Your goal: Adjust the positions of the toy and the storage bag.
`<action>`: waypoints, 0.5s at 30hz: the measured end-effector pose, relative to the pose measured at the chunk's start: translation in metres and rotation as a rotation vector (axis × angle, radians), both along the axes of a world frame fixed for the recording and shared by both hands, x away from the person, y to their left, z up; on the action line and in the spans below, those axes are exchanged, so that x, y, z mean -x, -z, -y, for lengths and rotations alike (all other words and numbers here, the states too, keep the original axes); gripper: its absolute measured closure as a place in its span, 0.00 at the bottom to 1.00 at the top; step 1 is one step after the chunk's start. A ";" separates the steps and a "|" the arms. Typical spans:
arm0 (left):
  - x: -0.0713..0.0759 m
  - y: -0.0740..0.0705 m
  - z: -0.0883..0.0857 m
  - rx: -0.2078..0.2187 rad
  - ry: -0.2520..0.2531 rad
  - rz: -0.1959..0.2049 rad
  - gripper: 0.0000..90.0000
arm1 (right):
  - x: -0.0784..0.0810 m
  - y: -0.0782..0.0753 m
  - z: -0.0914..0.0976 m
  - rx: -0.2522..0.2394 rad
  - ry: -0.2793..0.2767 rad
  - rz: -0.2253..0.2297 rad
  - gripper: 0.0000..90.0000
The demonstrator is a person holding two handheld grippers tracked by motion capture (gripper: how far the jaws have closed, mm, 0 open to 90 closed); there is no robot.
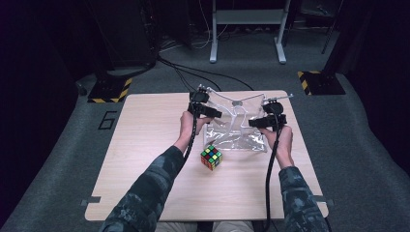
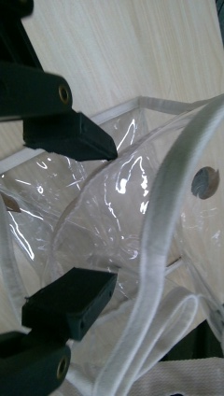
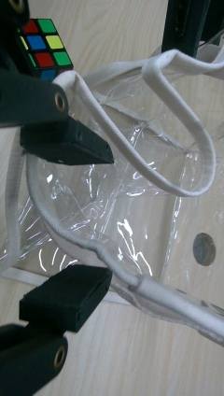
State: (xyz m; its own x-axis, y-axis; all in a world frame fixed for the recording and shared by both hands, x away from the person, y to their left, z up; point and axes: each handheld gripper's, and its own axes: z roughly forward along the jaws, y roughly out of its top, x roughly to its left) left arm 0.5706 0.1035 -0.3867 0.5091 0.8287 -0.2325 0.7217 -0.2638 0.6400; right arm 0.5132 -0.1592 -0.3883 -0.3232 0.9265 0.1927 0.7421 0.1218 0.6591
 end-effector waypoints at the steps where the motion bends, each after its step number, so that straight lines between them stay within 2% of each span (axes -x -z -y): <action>1: 0.000 0.000 0.000 -0.006 0.004 -0.002 0.40 | 0.000 0.000 0.000 0.000 0.000 0.000 0.43; 2: 0.000 0.000 -0.001 -0.019 0.005 -0.003 0.45 | 0.000 0.002 0.000 -0.003 0.002 -0.006 0.48; 4: 0.000 0.000 -0.002 -0.021 0.003 -0.011 0.49 | 0.000 0.002 0.001 -0.002 0.001 -0.011 0.50; 6: 0.001 0.001 -0.004 -0.038 -0.006 -0.010 0.54 | 0.000 0.005 0.002 -0.004 0.018 -0.019 0.60; 8: 0.001 0.001 -0.005 -0.044 -0.008 -0.003 0.58 | 0.000 0.007 0.003 0.007 0.019 -0.018 0.65; 9: 0.002 0.002 -0.005 -0.058 -0.008 0.005 0.58 | 0.000 0.007 0.003 0.007 0.019 -0.018 0.65; 10: 0.003 0.003 -0.007 -0.071 -0.012 0.011 0.63 | 0.000 0.008 0.005 0.010 0.025 -0.013 0.70; 15: 0.005 0.004 -0.011 -0.084 -0.025 0.010 0.70 | 0.001 0.009 0.006 0.014 0.030 -0.011 0.76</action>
State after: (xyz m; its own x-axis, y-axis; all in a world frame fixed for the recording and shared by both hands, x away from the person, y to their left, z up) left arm 0.5656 0.1141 -0.3910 0.4902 0.8575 -0.1561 0.7222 -0.2993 0.6236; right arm 0.5124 -0.1647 -0.3976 -0.2931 0.9384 0.1828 0.7526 0.1085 0.6495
